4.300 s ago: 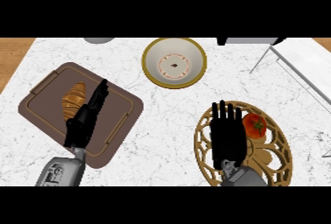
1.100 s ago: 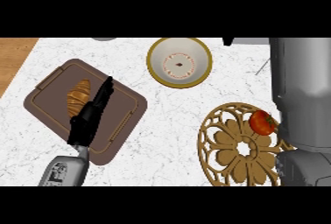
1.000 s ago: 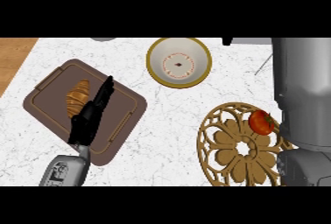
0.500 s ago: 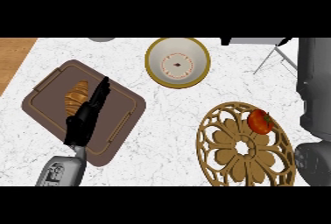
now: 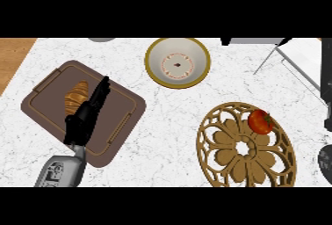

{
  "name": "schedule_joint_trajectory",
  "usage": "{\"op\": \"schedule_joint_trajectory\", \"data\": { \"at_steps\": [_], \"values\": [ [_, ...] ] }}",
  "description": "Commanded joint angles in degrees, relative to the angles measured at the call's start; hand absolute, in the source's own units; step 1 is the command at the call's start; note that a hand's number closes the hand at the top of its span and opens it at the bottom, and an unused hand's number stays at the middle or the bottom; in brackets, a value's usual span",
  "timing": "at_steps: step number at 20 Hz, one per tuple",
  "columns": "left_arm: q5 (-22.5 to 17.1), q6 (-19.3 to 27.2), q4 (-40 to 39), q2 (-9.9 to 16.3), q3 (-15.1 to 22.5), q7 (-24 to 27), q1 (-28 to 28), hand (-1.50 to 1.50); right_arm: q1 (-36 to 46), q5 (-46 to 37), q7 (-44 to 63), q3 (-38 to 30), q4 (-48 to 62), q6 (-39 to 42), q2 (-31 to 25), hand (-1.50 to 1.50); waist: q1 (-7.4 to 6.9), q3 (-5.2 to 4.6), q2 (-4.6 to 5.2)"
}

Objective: Pick the sweet potato from the placemat and place it in the tiered shelf

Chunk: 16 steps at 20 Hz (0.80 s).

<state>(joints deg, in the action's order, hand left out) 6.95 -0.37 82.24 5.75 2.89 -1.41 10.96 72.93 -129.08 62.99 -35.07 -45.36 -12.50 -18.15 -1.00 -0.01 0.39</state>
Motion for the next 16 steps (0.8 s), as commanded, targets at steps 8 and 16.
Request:
{"op": "schedule_joint_trajectory", "data": {
  "at_steps": [8, 16],
  "values": [
    [0.9, 0.9, -1.6, -1.2, 0.3, 0.8, 0.0, 0.00, -6.9, 8.3, 1.0, -3.6, -4.0, -23.0, -2.6, 1.50, 0.42, 0.14, 0.21],
    [1.4, 1.2, -1.5, -0.9, -0.2, 3.0, -1.5, 0.00, -10.1, 12.9, -2.0, -4.3, -4.1, -27.2, -3.6, 1.50, 0.39, 0.02, -0.14]
  ]
}}
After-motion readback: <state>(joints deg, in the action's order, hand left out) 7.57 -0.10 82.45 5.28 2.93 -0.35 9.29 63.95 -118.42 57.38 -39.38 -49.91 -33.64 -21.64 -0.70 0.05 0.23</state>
